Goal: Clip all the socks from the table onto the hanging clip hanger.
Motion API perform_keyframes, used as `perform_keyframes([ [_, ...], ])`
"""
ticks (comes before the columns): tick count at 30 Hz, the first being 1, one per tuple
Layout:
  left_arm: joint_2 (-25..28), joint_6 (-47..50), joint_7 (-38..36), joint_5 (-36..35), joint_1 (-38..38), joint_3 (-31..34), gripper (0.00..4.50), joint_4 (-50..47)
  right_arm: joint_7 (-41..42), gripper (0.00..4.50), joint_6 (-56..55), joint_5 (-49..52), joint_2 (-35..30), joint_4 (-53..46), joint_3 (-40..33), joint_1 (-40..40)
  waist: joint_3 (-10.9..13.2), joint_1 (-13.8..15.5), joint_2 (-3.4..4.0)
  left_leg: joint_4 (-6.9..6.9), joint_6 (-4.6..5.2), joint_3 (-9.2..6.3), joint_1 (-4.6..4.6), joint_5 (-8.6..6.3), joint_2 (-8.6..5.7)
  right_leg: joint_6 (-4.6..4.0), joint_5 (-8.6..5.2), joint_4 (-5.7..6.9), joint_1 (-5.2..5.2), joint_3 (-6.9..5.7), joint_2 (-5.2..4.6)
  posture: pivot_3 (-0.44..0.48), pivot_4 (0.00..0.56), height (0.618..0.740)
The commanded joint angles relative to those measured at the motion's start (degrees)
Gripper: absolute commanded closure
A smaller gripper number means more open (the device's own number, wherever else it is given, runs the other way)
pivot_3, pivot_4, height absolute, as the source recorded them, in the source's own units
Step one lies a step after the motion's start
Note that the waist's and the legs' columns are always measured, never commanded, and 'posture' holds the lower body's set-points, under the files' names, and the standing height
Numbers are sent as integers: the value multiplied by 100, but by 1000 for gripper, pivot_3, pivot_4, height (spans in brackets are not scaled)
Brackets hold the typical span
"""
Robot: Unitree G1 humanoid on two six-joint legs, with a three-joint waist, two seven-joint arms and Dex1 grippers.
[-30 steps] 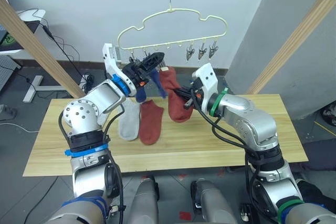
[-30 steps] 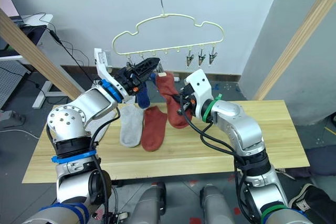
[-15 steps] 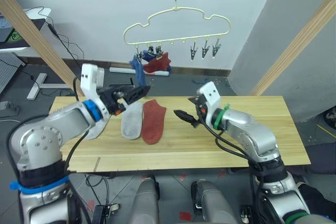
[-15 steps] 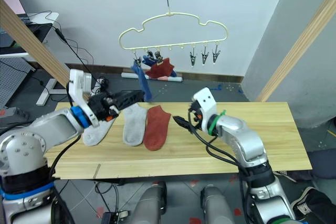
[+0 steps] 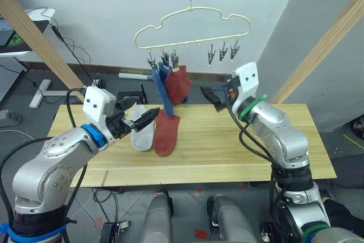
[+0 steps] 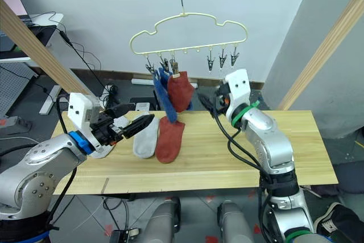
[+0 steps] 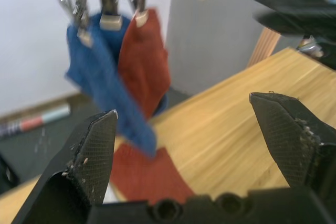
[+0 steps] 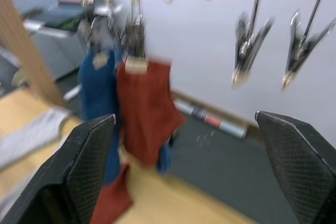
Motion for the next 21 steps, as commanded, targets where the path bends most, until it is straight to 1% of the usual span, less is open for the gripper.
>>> perform_keyframes([
  [1,-44,-557,-364,179,142,6,0,-253,-316,976,-449,-218,143,308,-72,-288,0,1,0,0,0,1,0,0,0,0,0,0,-1,0,0,70,249,740],
  [2,-60,-652,-405,236,163,-19,0,-273,-389,1284,-534,-271,192,456,-74,-381,0,1,0,-2,0,3,-1,0,-1,0,0,0,-1,1,-2,70,251,740],
  [6,-149,-937,-420,441,159,-75,0,-270,-537,1284,-828,-366,335,961,-112,-635,0,2,1,-2,1,8,-1,0,0,0,0,-1,-3,2,-2,79,256,740],
  [13,-250,-956,-290,538,144,-158,0,-328,-910,1284,-1318,-462,480,1869,-373,-1071,1,5,1,-2,2,8,-1,0,0,0,0,0,-3,1,-2,93,262,740],
  [16,-300,-983,-227,599,215,-172,0,-315,-942,1284,-1455,-432,520,2120,-430,-1212,1,6,2,-6,2,8,0,0,1,0,0,0,-3,1,-1,97,263,740],
  [21,-377,-994,-178,646,125,-159,0,-247,-942,1284,-1644,-440,591,2387,-423,-1371,2,5,3,-8,2,8,0,0,4,0,0,2,-6,0,2,98,264,740],
])
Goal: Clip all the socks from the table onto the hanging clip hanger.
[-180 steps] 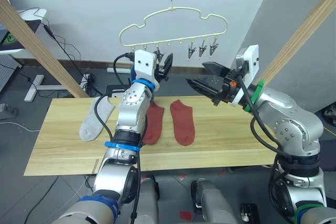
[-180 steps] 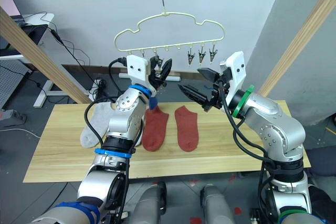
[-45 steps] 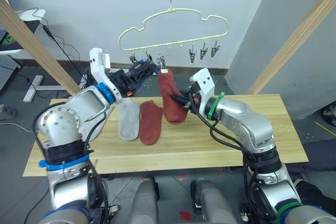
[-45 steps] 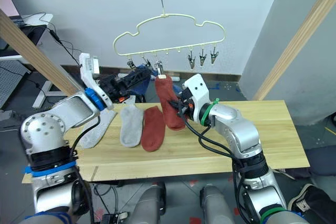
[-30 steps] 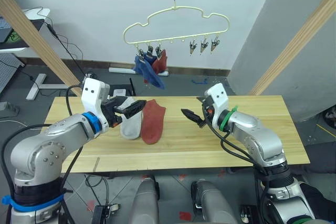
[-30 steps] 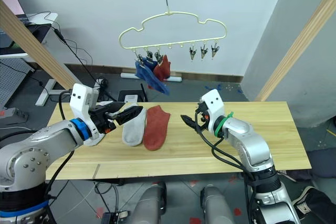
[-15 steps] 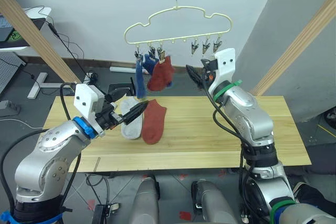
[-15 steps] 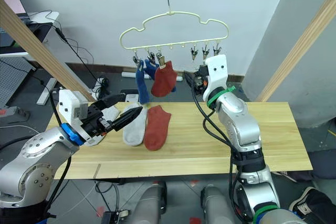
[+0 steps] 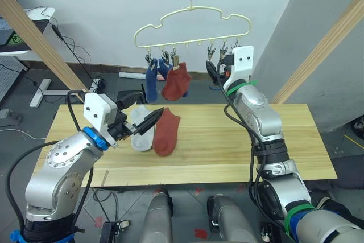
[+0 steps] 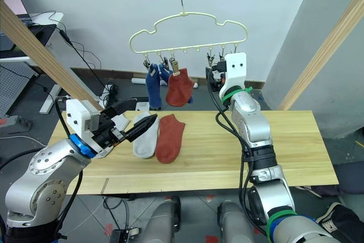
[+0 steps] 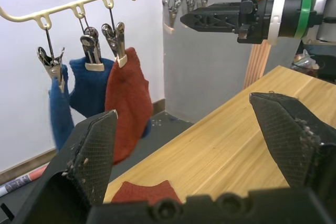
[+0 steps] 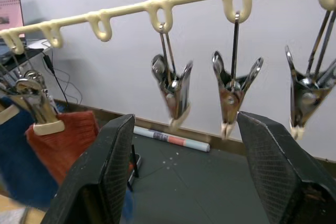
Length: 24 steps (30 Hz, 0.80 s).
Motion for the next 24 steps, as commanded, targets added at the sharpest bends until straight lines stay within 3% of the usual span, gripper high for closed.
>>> perform_keyframes([
  [1,-31,-131,13,41,-69,30,0,-125,-10,1284,-294,1,59,12,-65,-232,0,3,0,0,0,-2,0,0,0,0,0,0,0,-1,0,96,265,740],
  [24,-46,-205,-162,145,-230,-18,0,-58,2,1284,-532,63,273,560,-63,-653,1,3,1,-8,0,0,0,0,0,0,0,-1,-1,-2,0,95,261,740],
])
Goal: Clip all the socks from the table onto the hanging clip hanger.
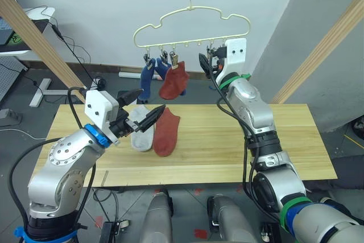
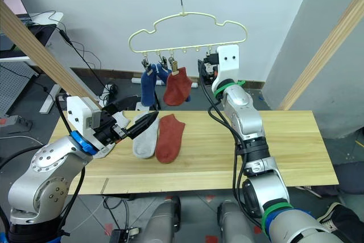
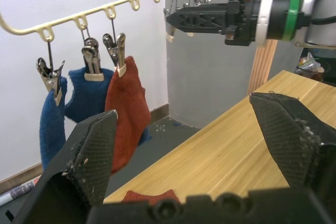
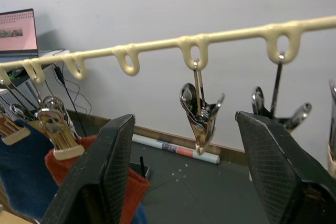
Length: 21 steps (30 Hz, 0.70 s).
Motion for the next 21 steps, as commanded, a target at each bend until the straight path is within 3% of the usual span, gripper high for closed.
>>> perform_keyframes([
  [1,9,-160,-48,24,-49,36,0,-74,31,1284,-193,51,77,32,-71,-219,0,0,0,-1,0,0,0,0,0,0,0,0,0,0,0,96,261,740],
  [21,-71,-217,-15,-42,62,93,0,-168,46,1284,-335,150,215,374,-235,-499,0,3,1,-11,0,0,0,0,0,-1,0,-2,-4,-1,-1,108,263,740],
])
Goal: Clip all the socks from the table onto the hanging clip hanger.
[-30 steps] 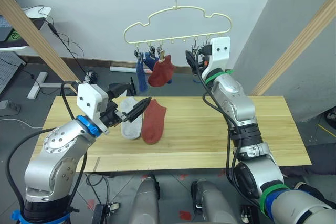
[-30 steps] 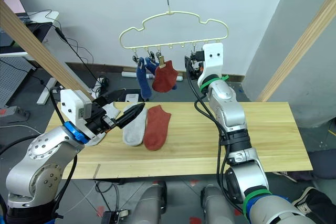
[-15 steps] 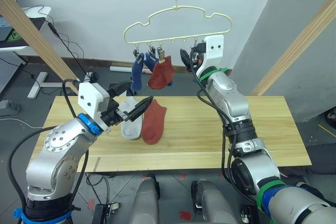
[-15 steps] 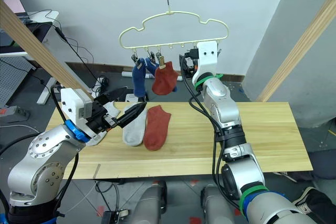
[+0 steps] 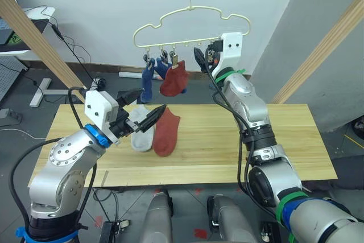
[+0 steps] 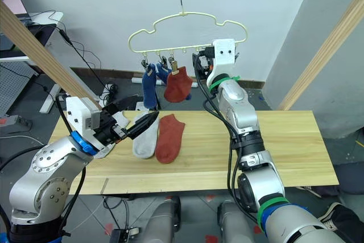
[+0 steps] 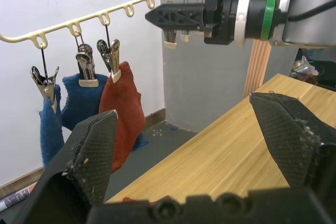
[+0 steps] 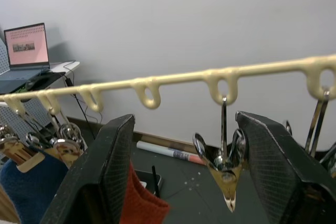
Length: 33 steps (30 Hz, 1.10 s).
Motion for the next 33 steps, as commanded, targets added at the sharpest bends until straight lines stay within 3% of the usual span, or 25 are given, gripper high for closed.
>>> perform_keyframes([
  [1,-22,-136,-3,-32,31,92,0,-168,37,1284,-111,79,58,-99,-46,-99,0,1,0,0,0,0,0,0,0,0,0,0,0,0,0,108,263,740],
  [13,-11,-111,0,-39,19,72,0,-190,30,1284,-62,113,117,-77,-119,-119,0,1,0,-1,0,0,0,0,0,0,0,0,-1,0,0,108,266,740],
  [16,-8,-106,-1,-40,30,70,0,-200,30,1945,-63,117,119,-59,-129,-117,0,1,1,-2,0,0,0,0,0,0,0,0,-1,0,0,109,266,740],
  [24,1,-108,0,-16,45,65,0,-186,36,4333,-107,116,114,31,-148,-135,1,1,1,-4,0,1,0,0,0,-1,-1,0,-2,0,0,109,266,740],
  [25,1,-105,4,-15,46,66,0,-184,41,4487,-110,115,110,38,-147,-135,1,1,1,-4,0,1,0,0,0,-1,-1,0,-2,0,0,109,266,740],
  [33,27,-63,86,175,92,-41,0,-92,186,4487,43,132,-20,-52,-164,-83,1,2,1,-4,0,2,0,0,0,-1,-1,0,-3,1,0,109,266,740],
])
